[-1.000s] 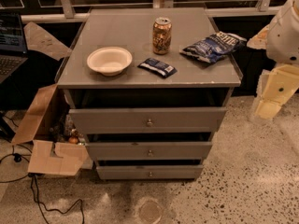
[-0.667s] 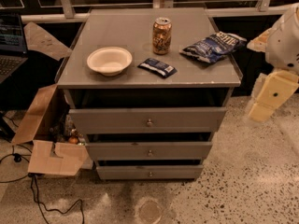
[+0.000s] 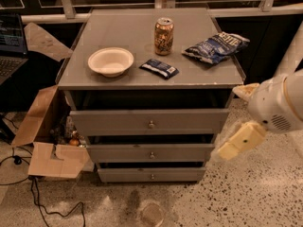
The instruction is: Open bottom drawer
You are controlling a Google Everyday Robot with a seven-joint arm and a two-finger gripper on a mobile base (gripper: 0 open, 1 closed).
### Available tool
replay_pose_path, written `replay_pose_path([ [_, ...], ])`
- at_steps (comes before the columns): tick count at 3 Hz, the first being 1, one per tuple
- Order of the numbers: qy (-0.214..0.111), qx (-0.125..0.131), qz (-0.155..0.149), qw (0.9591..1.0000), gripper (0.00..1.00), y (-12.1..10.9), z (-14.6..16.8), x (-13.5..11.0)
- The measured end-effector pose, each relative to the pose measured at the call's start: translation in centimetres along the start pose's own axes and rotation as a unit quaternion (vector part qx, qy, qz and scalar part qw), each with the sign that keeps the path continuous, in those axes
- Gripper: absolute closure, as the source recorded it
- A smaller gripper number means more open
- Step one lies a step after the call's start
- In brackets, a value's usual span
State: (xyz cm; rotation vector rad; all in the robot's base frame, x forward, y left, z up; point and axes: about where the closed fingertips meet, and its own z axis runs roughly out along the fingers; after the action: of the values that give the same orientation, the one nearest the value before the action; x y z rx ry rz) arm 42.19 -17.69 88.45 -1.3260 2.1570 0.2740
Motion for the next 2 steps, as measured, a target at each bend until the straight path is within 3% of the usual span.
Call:
replay_pose_path([
  [1, -0.095, -0.003, 0.017, 0.9954, 0.0, 0.3, 4.2, -1.1],
  [2, -0.17, 0.021, 0.031, 0.9847, 0.0, -2.1, 6.9, -3.9],
])
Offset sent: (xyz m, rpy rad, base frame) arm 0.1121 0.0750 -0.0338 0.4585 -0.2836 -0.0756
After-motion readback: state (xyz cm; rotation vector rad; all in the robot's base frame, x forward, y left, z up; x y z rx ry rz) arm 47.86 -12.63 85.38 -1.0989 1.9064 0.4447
